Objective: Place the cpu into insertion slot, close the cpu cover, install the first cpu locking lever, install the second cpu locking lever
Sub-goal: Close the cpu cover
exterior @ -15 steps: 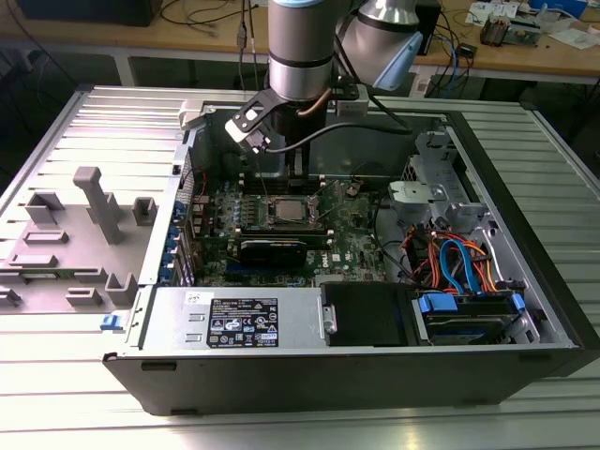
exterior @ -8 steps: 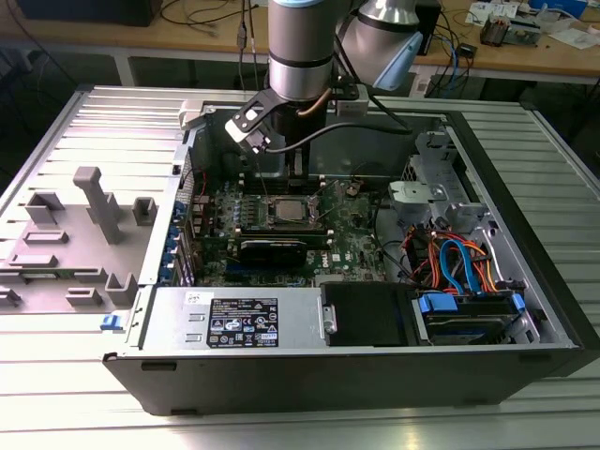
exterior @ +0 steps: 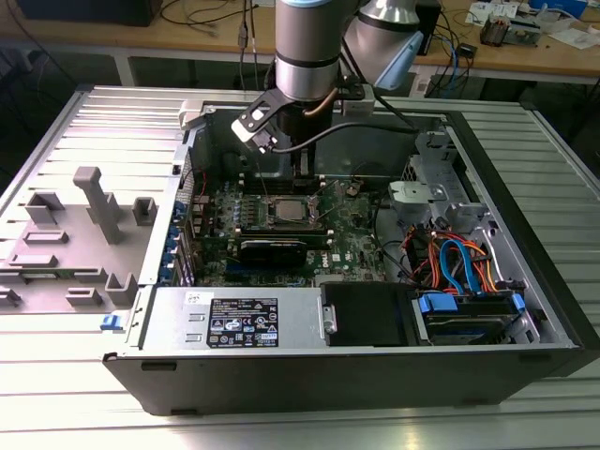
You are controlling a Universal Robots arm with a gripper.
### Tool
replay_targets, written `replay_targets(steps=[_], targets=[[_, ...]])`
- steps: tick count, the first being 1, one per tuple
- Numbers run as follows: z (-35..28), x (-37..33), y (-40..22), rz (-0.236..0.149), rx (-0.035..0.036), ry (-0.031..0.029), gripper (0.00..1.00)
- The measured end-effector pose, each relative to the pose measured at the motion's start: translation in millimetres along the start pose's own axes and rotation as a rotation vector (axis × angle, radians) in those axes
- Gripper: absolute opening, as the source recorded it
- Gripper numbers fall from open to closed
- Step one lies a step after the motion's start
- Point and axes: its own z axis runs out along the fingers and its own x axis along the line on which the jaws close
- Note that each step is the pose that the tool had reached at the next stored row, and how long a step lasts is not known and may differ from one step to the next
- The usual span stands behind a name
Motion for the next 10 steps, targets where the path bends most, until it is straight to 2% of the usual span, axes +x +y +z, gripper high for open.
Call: replay_targets(steps=[2,7,10], targets=[[-2.9,-0.1,0.1,0.000,-0.0001,0.0001,0.11],[-16.3,-0.1,0.6,0.000,-0.0001,-0.0012,0.11],[-18.6,-0.1,0.7,0.000,-0.0002,-0.0013,0.11]])
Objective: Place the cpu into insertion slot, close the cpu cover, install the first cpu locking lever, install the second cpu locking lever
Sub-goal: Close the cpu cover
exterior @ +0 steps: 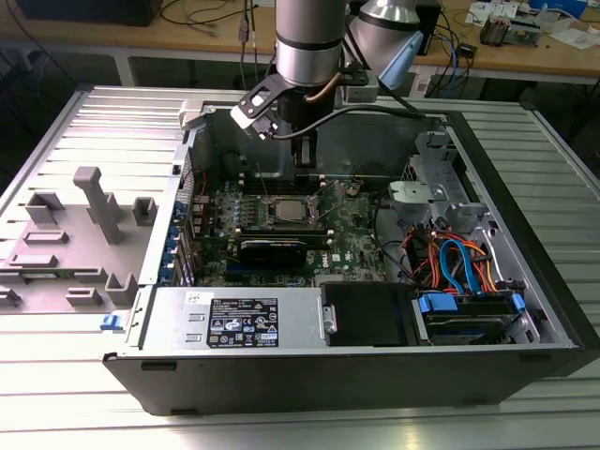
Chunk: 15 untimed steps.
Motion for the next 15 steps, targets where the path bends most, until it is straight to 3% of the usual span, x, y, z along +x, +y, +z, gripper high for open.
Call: replay_targets(steps=[5,8,15], targets=[[0.0,0.0,1.4,0.000,0.0001,-0.0002,0.11],[0.4,0.0,9.3,0.000,0.0001,-0.0005,0.11],[0.4,0.1,10.0,0.000,0.0001,-0.0005,0.11]])
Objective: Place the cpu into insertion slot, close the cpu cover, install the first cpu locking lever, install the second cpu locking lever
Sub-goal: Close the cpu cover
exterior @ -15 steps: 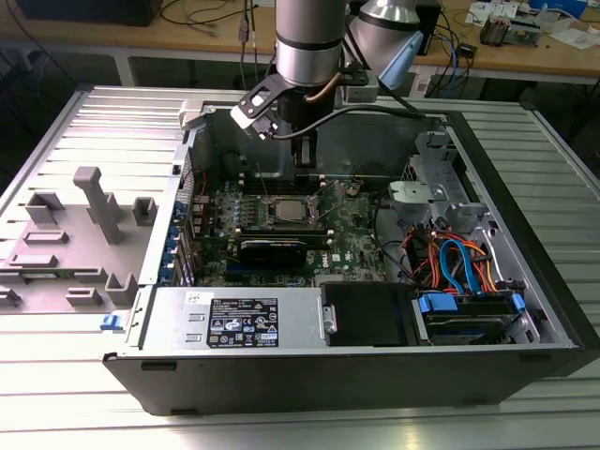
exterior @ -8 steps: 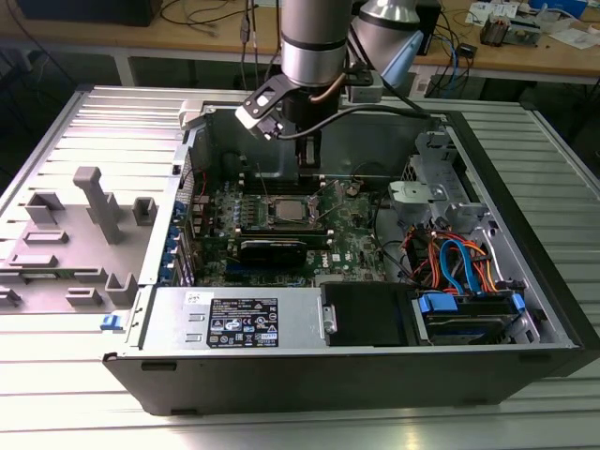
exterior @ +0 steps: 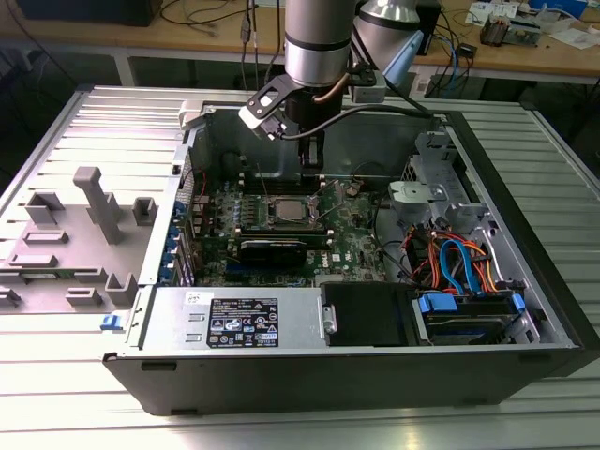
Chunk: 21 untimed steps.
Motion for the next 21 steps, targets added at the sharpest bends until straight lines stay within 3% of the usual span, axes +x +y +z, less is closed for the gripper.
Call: replay_targets(steps=[21], targets=[[-4.6,0.1,0.3,0.000,0.0000,0.0000,0.11]])
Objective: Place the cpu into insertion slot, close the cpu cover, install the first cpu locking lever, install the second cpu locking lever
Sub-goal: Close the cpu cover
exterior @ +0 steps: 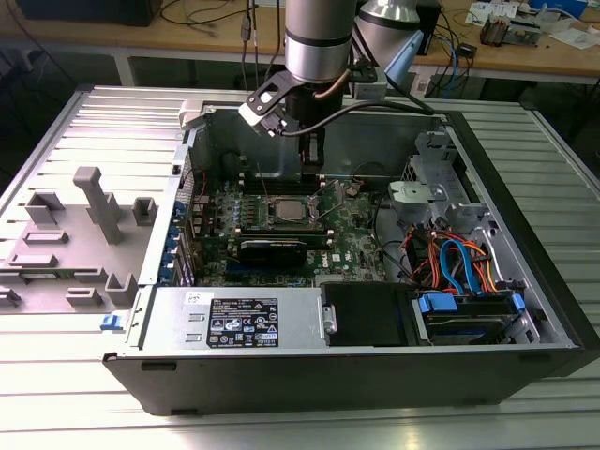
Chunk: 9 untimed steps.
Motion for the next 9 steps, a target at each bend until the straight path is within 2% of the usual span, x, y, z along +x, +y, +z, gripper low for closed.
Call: replay_targets(steps=[4,9], targets=[[-0.1,0.0,0.1,0.000,0.0000,-0.0001,0.11],[0.0,0.0,3.7,0.000,0.0001,-0.0001,0.11]])
